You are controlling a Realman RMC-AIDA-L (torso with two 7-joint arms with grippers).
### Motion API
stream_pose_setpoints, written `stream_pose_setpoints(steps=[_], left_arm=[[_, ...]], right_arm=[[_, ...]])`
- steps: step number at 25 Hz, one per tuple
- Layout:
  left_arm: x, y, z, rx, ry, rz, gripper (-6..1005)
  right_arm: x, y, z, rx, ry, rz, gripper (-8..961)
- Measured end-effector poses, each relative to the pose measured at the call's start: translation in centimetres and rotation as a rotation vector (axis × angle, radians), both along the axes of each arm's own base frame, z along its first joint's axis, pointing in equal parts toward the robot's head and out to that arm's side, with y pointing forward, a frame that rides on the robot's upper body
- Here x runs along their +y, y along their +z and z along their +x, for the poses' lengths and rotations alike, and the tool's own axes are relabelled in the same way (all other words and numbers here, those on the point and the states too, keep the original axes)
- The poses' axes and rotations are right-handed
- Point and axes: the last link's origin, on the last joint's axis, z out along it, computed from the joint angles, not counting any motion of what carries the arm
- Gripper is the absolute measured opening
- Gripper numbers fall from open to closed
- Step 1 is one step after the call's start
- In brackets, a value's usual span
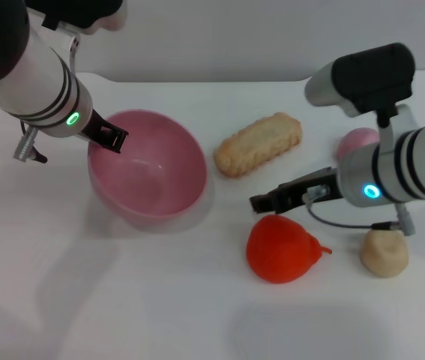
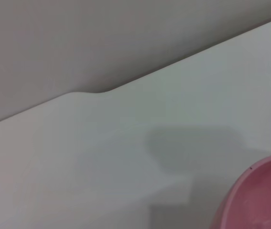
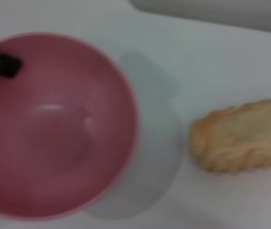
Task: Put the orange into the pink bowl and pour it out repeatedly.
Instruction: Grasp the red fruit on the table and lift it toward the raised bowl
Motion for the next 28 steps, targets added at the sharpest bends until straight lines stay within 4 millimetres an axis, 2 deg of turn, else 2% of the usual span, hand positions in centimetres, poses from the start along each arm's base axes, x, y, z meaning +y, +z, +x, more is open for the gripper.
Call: stream_pose_setpoints(steps=[6, 17, 28], left_arm=[[0.4, -0.3, -0.2, 0.011, 0.007, -0.009, 43], [0.6, -0.2, -0.2, 0.004, 0.002, -0.002, 43], [0.9, -0.4, -0.3, 0.007, 0.001, -0.003, 43]], right_arm=[[-1.1, -1.1, -0.5, 0.012, 0.007, -0.051, 468], [-0.9, -0.8, 0.5, -0.038, -0.016, -0.034, 458], [-1.1, -1.3, 0.4, -0.049, -0.004, -0.052, 447]])
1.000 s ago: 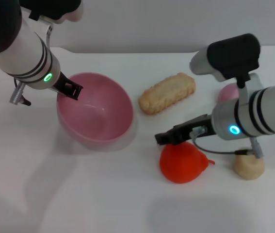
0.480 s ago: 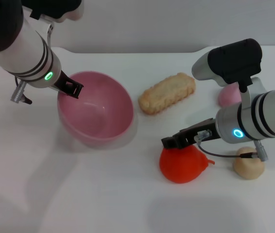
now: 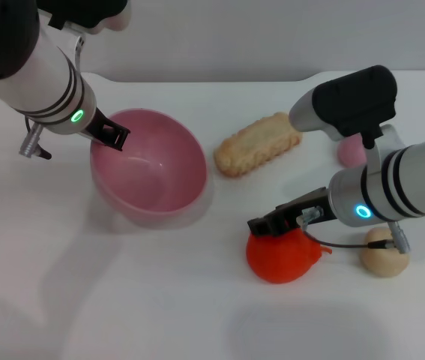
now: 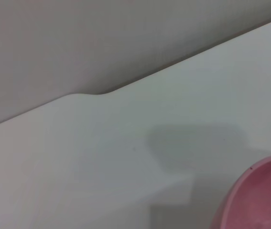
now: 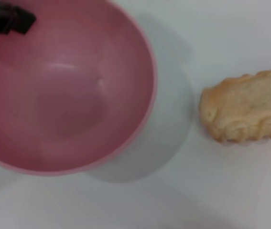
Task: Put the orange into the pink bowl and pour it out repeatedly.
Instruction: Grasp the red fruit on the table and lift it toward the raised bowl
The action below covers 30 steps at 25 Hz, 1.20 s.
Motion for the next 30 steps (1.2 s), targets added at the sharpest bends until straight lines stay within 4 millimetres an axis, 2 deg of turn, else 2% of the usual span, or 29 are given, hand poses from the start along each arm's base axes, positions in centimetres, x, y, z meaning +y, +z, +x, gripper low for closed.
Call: stream_pose_setpoints(steps=[9, 13, 24, 30], left_arm=[[0.1, 0.0, 0.1, 0.000, -0.004, 0.000, 43], [0.1, -0.1, 0.2, 0.003, -0.005, -0.002, 43], [0.0, -0.3, 0.2, 0.006, -0.011, -0.015, 43], [-0.1, -0.4, 0.2, 0.007, -0.015, -0.024, 43]], right_arm=[[0.0, -0.5, 0.6, -0.020, -0.012, -0.016, 438], [-0.2, -0.6, 0.6, -0.043, 0.048, -0.036, 434], [0.1, -0.1, -0.6, -0.025, 0.085, -0.018, 204], [0.2, 0.5, -1.9, -0.002, 0.120, 0.000, 122]])
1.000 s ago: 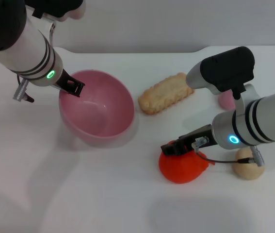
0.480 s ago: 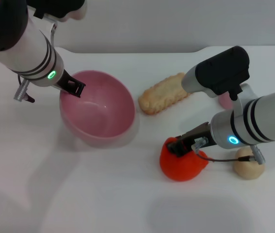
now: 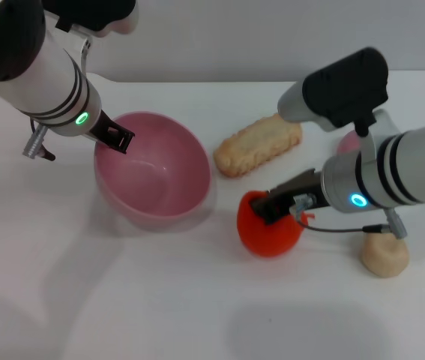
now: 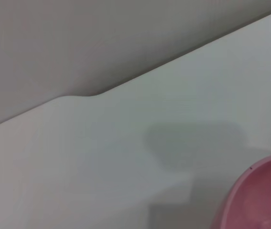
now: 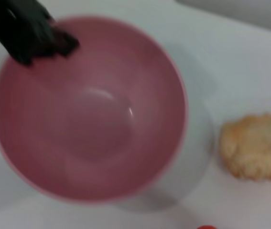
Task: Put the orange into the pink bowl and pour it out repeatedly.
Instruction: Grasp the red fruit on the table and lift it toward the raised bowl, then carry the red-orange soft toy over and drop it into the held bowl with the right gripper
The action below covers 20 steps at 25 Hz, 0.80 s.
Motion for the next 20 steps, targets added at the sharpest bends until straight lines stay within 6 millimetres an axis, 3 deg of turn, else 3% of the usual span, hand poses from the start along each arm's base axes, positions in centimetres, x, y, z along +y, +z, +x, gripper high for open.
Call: stream_pose_setpoints(steps=[9, 14, 20], left_arm=[[0.0, -0.1, -0.1, 0.004, 0.001, -0.006, 43], [0.1, -0.2, 0.2, 0.003, -0.005, -0.008, 43], [0.0, -0.4, 0.4, 0.001, -0.010, -0.016, 43]], right_arm=[[-0.3, 2.7, -3.9, 0.037, 0.120, 0.050, 66], [0.1, 5.2, -5.9, 0.053, 0.184, 0.126, 62], [0.6, 6.2, -6.7, 0.067, 0.215, 0.166, 61]])
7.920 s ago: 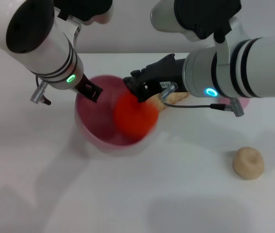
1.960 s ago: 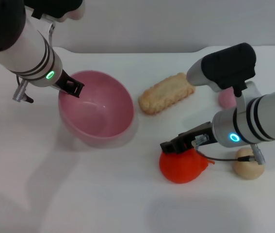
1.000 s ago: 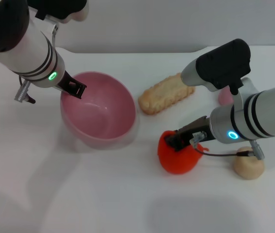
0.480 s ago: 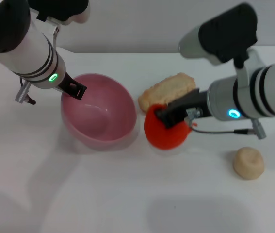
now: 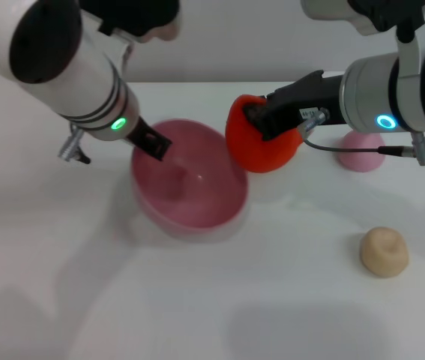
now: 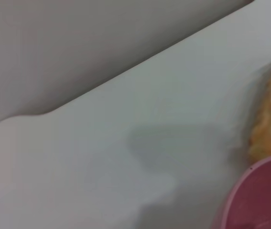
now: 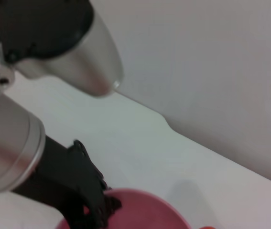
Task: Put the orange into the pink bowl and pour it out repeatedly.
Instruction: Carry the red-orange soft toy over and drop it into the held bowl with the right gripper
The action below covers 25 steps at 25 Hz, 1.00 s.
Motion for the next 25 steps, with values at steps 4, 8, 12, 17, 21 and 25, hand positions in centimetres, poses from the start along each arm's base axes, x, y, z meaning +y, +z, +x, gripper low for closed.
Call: stream_pose_setpoints(steps=[4, 8, 12, 17, 21, 25], left_arm=[[-0.7, -2.3, 2.8, -0.040, -0.075, -0.089, 43], [-0.7, -2.6, 3.3, -0.049, -0.088, -0.097, 43], [-0.8, -2.6, 3.4, -0.053, -0.091, -0.098, 43], [-0.8, -2.8, 3.6, -0.070, -0.096, -0.104, 43], [-0.8, -2.8, 3.5, -0.073, -0.096, -0.106, 43], [-0.9, -2.8, 3.4, -0.081, -0.090, -0.111, 43]], right_arm=[[0.3, -0.5, 0.2, 0.008, -0.002, 0.000, 61], [0.3, -0.8, 0.1, 0.011, 0.000, -0.009, 61], [0.3, -1.2, 0.3, 0.012, -0.001, -0.014, 67], [0.5, -1.4, 0.3, 0.046, -0.009, -0.020, 174], [0.6, -1.0, 0.2, 0.060, -0.009, -0.004, 305], [1.5, 1.7, 1.5, 0.094, -0.062, 0.098, 418]])
